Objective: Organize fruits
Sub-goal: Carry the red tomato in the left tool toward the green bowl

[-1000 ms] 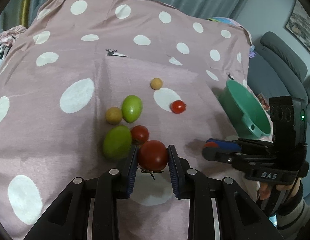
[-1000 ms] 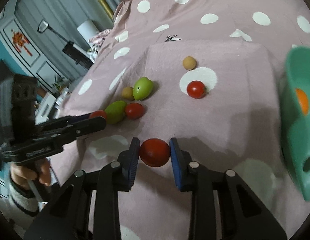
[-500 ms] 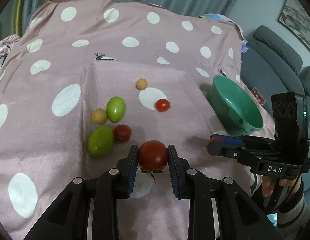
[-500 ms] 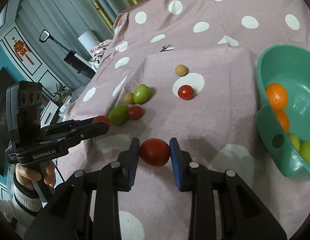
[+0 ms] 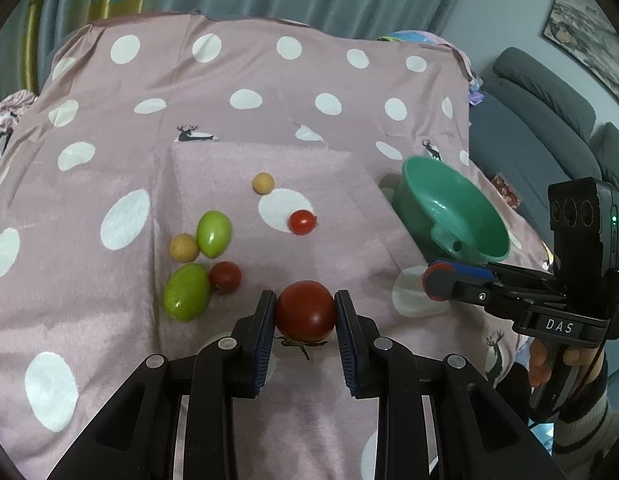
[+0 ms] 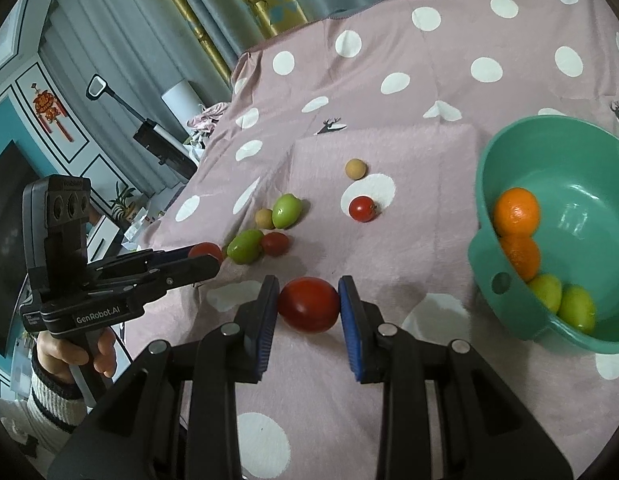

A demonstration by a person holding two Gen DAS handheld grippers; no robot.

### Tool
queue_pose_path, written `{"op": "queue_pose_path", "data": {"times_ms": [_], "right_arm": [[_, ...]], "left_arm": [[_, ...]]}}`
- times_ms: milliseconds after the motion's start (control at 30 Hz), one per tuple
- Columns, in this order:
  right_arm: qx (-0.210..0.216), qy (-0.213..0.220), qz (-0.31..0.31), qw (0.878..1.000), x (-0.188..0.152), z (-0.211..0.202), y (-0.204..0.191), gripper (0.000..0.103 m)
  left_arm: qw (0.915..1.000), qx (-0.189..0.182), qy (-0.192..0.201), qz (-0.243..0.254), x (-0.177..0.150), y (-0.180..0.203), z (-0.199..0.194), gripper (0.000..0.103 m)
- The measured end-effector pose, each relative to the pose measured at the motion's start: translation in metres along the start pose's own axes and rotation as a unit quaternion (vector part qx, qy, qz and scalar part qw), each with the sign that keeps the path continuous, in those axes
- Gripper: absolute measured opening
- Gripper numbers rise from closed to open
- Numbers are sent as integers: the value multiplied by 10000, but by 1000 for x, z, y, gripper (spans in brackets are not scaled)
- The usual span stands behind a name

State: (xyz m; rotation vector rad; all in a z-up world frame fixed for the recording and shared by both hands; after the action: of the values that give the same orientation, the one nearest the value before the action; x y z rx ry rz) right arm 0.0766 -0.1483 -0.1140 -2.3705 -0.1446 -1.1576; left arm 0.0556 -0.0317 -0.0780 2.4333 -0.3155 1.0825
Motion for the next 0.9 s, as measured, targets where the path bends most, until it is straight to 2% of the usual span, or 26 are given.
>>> {"op": "queue_pose_path", "data": {"times_ms": [900], "right_arm": [[-42, 388, 122, 9992, 9, -33, 14, 31]], "left_arm": [[9993, -48, 46, 380, 11, 32, -5, 28]]}}
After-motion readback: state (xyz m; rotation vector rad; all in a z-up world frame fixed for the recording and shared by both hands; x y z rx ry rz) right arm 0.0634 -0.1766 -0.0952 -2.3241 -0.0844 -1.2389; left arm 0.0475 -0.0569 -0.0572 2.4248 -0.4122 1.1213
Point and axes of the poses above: each gripper's, at about its wrist camera, not at the fingertips, and z roughly the way its jaws point, y to its right, x to its top, the point moved 8 cm from there along z, roughly the way its jaws point, and after that the axes turned 10 degrees about y, right-handed, at the moved point
